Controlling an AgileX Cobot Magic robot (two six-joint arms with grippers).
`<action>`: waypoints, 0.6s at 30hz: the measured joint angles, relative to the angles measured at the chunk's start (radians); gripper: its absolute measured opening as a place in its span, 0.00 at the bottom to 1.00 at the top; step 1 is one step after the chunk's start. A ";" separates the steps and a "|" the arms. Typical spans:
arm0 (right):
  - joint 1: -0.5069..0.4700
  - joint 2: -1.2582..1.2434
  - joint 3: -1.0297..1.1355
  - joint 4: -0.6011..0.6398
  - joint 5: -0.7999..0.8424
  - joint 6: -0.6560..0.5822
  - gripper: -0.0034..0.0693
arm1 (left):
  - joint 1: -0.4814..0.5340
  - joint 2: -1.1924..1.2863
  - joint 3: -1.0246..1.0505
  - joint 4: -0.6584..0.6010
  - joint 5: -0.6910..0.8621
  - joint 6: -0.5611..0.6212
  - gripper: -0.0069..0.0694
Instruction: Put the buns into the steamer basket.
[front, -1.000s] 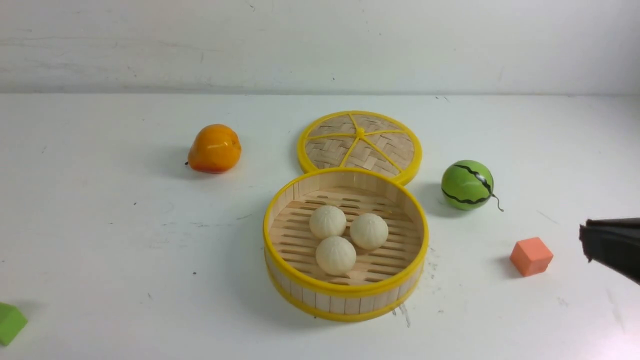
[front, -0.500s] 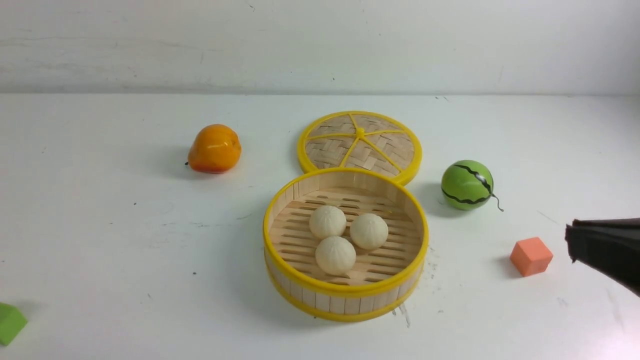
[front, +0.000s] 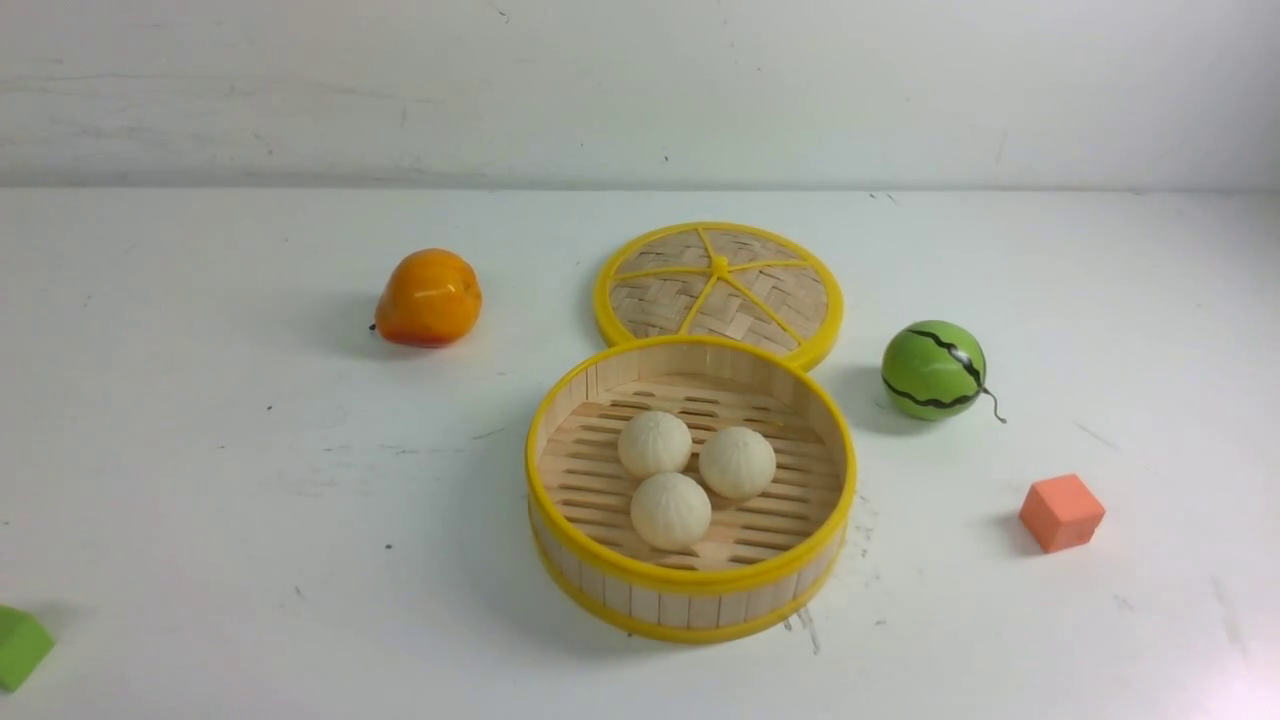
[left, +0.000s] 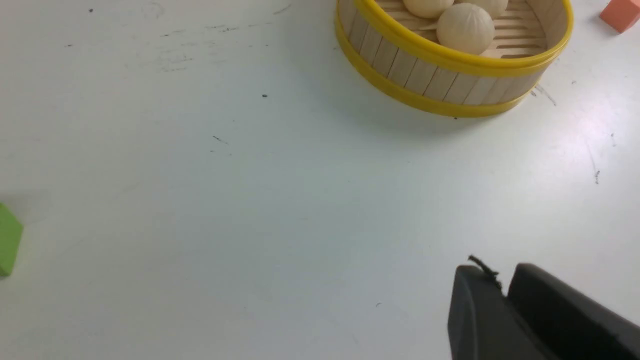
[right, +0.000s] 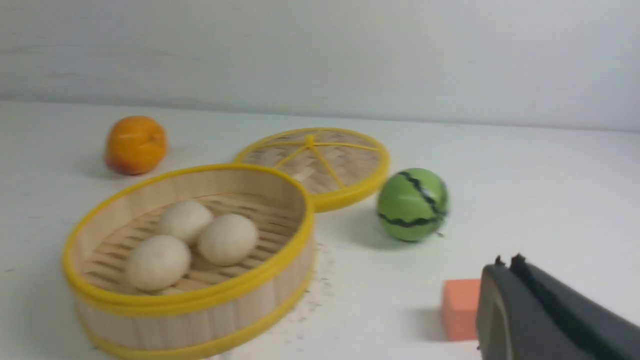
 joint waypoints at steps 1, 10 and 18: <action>-0.047 -0.038 0.023 -0.004 0.015 0.000 0.02 | 0.000 0.000 0.000 0.000 0.000 0.000 0.21; -0.274 -0.211 0.145 -0.057 0.191 0.045 0.02 | 0.000 0.000 0.000 0.001 0.000 0.000 0.21; -0.280 -0.211 0.140 -0.107 0.296 0.061 0.02 | 0.000 0.000 0.000 0.004 0.000 0.000 0.21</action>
